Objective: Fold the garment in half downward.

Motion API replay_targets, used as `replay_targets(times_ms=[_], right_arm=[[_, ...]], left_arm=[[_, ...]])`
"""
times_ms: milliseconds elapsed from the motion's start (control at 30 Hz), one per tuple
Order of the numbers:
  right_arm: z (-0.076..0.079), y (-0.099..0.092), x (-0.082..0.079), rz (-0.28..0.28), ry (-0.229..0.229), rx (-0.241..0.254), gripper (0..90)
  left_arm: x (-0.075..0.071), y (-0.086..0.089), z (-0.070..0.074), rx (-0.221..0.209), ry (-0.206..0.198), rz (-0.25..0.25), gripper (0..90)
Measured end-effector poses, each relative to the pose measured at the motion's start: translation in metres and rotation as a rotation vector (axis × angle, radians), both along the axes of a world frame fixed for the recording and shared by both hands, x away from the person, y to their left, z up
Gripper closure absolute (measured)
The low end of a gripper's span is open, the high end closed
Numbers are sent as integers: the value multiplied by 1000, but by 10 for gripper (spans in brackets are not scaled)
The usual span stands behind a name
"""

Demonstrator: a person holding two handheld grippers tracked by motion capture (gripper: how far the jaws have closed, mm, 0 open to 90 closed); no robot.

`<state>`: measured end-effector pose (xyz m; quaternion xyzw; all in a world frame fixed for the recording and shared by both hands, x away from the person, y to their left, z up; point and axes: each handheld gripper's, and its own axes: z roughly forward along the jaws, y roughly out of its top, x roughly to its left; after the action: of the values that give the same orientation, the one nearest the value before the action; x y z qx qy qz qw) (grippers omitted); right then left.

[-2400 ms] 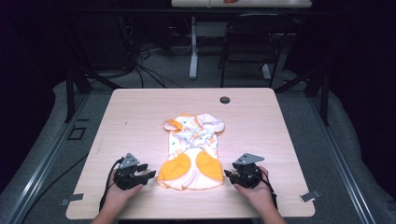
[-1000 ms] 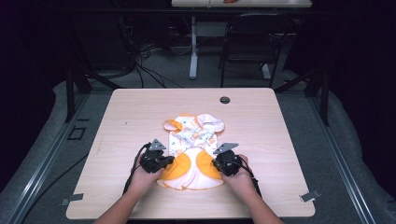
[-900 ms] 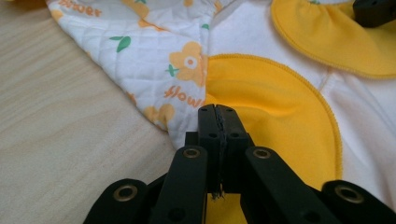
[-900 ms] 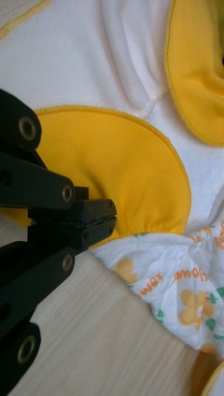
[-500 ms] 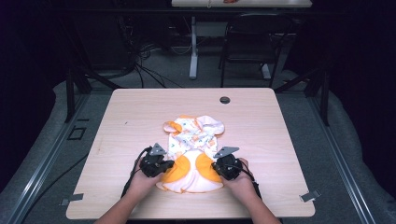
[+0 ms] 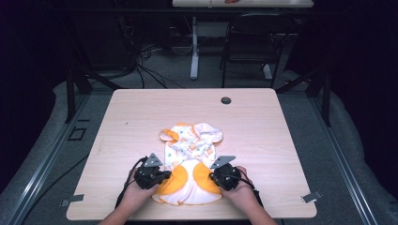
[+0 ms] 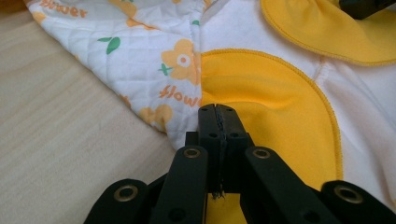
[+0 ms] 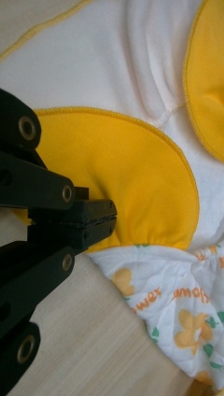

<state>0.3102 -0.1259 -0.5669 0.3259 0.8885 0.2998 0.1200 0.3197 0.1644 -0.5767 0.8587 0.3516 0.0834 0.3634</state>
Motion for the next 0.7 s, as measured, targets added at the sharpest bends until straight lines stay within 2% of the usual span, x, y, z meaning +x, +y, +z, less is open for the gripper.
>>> replay_targets(times_ms=[167,333,500,700], right_arm=[[1,2,-14,41,37,13,900],[1,0,-25,69,43,14,900],[1,-1,-29,67,52,19,900],[1,0,-30,64,51,17,899]], left_arm=[[-13,3,1,14,5,-22,899],[-23,5,1,7,9,-34,899],[-27,7,0,-16,19,-19,899],[-28,6,0,-8,13,-17,899]])
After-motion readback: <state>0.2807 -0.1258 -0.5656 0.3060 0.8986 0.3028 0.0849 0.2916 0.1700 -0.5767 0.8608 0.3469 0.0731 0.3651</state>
